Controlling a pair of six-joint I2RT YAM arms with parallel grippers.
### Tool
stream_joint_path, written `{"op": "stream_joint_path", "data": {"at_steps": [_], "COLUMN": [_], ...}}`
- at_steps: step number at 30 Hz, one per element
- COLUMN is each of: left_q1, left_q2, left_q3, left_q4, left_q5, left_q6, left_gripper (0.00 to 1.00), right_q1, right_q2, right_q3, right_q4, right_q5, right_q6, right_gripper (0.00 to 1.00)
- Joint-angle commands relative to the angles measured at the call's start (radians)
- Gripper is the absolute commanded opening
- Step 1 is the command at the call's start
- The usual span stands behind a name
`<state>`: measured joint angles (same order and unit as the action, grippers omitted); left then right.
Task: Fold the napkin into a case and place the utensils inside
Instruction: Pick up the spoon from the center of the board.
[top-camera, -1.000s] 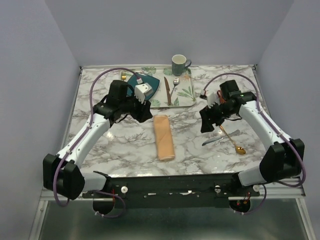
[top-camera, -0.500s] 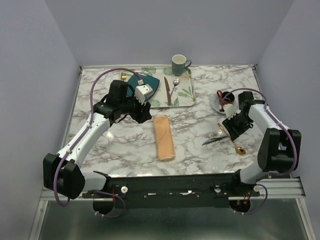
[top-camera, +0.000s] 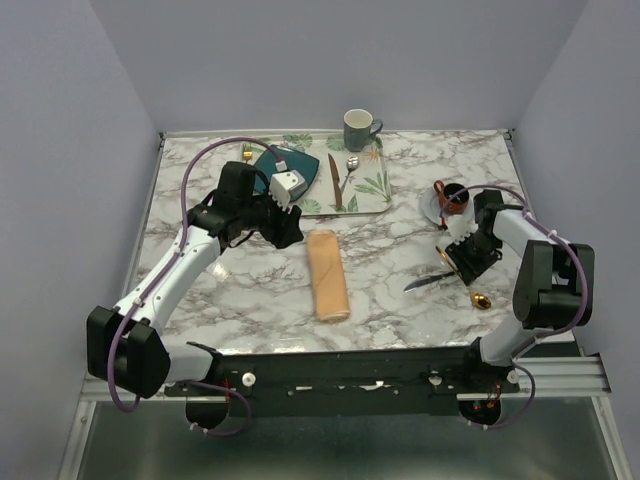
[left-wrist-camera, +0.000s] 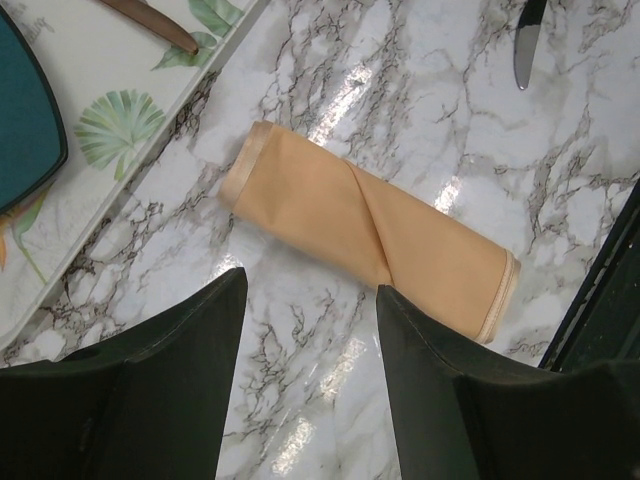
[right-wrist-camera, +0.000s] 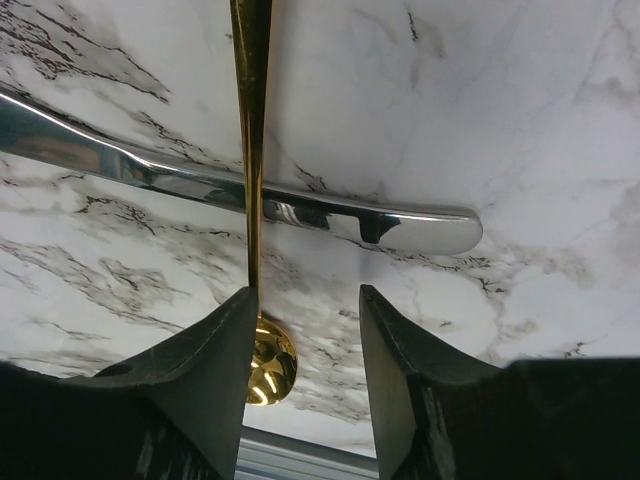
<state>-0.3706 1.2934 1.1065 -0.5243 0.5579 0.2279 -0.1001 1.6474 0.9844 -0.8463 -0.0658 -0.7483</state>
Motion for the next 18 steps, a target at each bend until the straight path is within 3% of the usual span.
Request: {"op": "stream_joint_path", "data": {"at_steps": [1, 11, 18], "left_q1": [-0.002, -0.002, -0.001], "left_q2": [-0.008, -0.005, -0.008], "left_q3": [-0.017, -0.028, -0.036], "left_q4": [-0.008, 0.003, 0.03], "left_q5": [0.017, 0.004, 0.008], "left_q6": [-0.016, -0.015, -0.021], "left_gripper": [0.67, 0.67, 0.67], "right_q1": [-0.006, -0.006, -0.006], "right_q2": [0.009, -0.118, -0.123], "right_q3": [-0.062, 0.002, -0.019], "right_q4": [0.052, -0.042, -0.08], "right_q5": [-0.065, -0.104, -0.134], "right_q6": [0.023, 0.047, 0.001], "right_gripper": [0.53, 0.53, 0.53]}}
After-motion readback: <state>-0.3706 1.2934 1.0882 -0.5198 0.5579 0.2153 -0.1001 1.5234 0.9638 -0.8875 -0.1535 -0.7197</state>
